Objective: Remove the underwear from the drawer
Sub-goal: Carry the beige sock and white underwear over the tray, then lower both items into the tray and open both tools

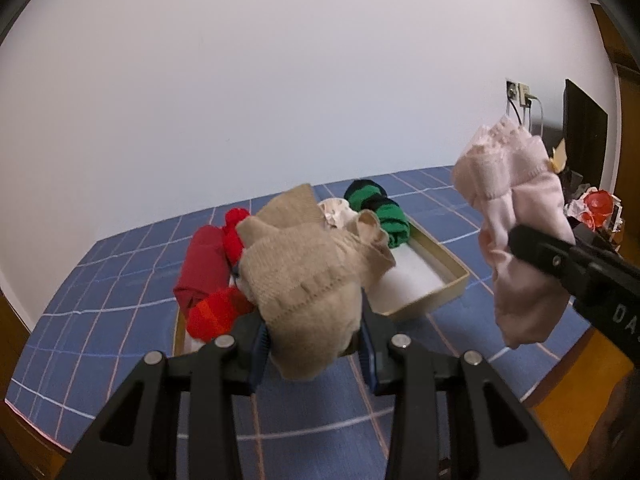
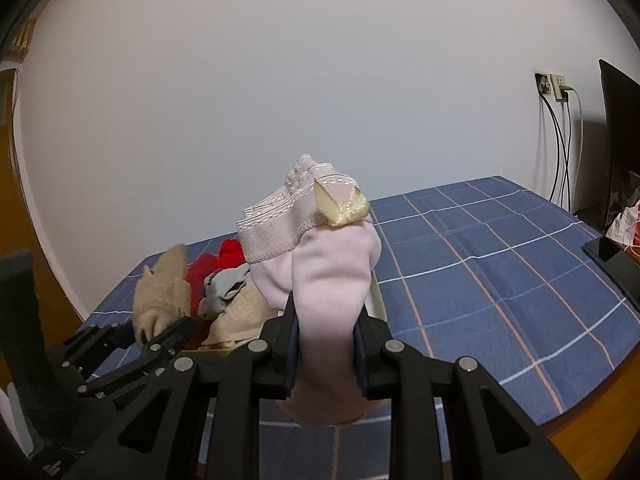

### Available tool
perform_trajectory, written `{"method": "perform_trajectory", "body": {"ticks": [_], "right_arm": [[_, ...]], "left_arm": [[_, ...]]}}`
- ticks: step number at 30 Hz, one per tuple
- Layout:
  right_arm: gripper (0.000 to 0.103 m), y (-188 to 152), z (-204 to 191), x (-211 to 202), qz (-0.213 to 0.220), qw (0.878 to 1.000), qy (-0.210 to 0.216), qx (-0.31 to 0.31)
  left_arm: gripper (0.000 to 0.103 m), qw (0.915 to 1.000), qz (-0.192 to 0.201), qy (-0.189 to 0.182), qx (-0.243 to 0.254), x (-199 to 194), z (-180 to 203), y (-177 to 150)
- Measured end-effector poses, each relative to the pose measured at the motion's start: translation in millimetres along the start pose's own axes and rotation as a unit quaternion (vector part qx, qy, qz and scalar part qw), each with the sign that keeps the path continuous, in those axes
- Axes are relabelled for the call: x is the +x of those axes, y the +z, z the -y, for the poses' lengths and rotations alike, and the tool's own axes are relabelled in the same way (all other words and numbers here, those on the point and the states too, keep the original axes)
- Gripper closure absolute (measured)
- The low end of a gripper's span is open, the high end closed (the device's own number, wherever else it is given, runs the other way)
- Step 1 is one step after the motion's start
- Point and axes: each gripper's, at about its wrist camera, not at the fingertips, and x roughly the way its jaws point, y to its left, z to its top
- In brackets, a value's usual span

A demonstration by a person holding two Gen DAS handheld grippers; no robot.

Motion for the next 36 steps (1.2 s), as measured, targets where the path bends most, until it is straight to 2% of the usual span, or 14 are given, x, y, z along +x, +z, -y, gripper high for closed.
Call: {"method": "perform_trajectory", "body": {"ticks": [6, 17, 30, 36], "right_arm": [[0.078, -3, -6, 8, -0.003, 1.000, -0.007, -0.003], [0.078, 6, -15, 42, -0.022, 0.999, -0.031, -0.021], [0.078, 4, -29, 92, -0.091, 0.996, -0.018, -0.002], [0.078, 6, -35, 113, -0.102, 0.995, -0.021, 0.004]], "left_arm": [[0.067, 0.9999, 0.002, 0.010, 0.013, 11, 3, 6], [0.067, 0.9994, -0.031, -0.009, 0.012, 46, 9, 18], [0.067, 0.9979, -0.061, 0.019, 0.014, 79, -9, 17], [0.067, 0.9970, -0.066, 0.040, 0.006, 89, -25, 16]]}}
